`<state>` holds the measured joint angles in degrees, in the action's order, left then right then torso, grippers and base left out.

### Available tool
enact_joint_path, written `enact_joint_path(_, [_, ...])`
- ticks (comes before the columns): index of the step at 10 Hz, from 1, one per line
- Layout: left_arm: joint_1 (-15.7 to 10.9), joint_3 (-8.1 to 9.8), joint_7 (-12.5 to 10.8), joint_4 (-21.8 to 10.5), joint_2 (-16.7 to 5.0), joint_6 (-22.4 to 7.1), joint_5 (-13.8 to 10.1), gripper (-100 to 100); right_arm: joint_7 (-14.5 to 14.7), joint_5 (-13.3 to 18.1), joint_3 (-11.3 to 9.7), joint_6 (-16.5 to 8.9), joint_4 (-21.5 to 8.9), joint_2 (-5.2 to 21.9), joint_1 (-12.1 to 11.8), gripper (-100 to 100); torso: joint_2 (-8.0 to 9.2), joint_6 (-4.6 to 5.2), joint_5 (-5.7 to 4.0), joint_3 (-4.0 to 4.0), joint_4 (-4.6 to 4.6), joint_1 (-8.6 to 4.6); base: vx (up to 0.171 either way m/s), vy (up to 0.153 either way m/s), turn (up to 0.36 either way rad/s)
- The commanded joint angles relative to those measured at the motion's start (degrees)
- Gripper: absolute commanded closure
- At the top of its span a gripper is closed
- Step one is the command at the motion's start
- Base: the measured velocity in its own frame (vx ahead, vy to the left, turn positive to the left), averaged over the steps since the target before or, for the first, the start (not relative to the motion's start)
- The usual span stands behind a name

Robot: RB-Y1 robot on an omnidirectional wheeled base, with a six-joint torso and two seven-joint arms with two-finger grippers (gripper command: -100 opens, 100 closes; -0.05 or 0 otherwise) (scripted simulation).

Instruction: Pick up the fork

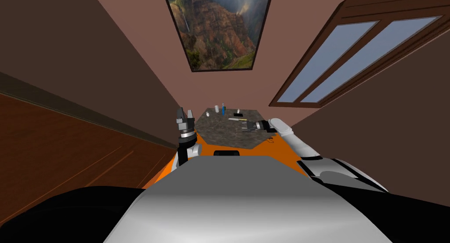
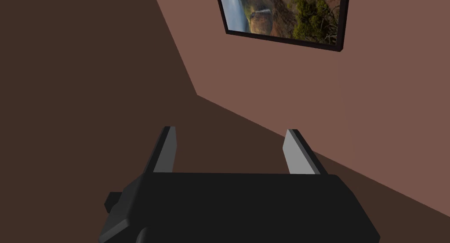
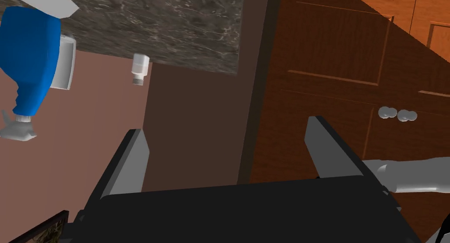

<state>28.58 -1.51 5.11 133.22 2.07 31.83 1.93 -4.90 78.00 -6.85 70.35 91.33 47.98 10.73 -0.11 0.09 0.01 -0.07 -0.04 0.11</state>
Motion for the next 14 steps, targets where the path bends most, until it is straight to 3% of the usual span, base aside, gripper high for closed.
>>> enact_joint_path(1, [0.00,0.00,0.00,0.00,0.00,0.00,0.00,0,-1.41,2.86,-1.24,1.81,-2.82,2.29,1.64,-100,0.00,0.00,0.00,0.00,0.00,0.00,0.029,0.015,0.130])
enact_joint_path(2, [0.00,0.00,0.00,0.00,0.00,0.00,0.00,0,-1.41,4.46,-1.24,1.81,-2.82,2.29,1.64,-100,-0.03,-0.02,0.01,-0.01,0.00,0.01,0.026,0.012,0.088])
enact_joint_path(3, [0.00,0.00,0.00,0.00,0.00,0.00,0.00,0,-2.93,5.95,-2.56,3.01,-4.89,4.04,2.94,-100,-0.01,0.01,0.00,-0.01,0.00,0.00,0.024,0.016,0.141])
enact_joint_path(5, [0.00,0.00,0.00,0.00,0.00,0.00,0.00,0,-2.93,7.84,-2.56,3.01,-4.89,4.04,2.94,-100,0.01,0.01,0.00,0.01,0.01,0.01,0.013,0.008,0.025])
enact_joint_path(8, [0.00,0.00,0.00,0.00,0.00,0.00,0.00,0,-6.03,13.18,-5.29,5.12,-8.86,7.21,5.26,-100,0.04,0.01,0.01,0.02,0.01,0.02,0.016,0.018,0.095])
enact_joint_path(11, [0.00,0.00,0.00,0.00,0.00,0.00,0.00,0,-7.59,17.04,-6.66,6.04,-10.73,8.63,6.27,-100,0.00,-0.01,0.00,0.00,0.00,0.03,0.021,0.015,0.077])
enact_joint_path(13, [0.00,0.00,0.00,0.00,0.00,0.00,0.00,0,-10.66,21.30,-9.38,7.61,-14.22,11.11,7.99,-100,0.03,0.01,0.01,0.02,0.01,0.04,0.020,0.031,0.111])
enact_joint_path(14, [0.00,0.00,0.00,0.00,0.00,0.00,0.00,0,-10.66,22.30,-9.38,7.61,-14.22,11.11,7.99,-100,0.00,-0.02,0.02,0.00,0.00,0.11,0.024,0.023,0.044])
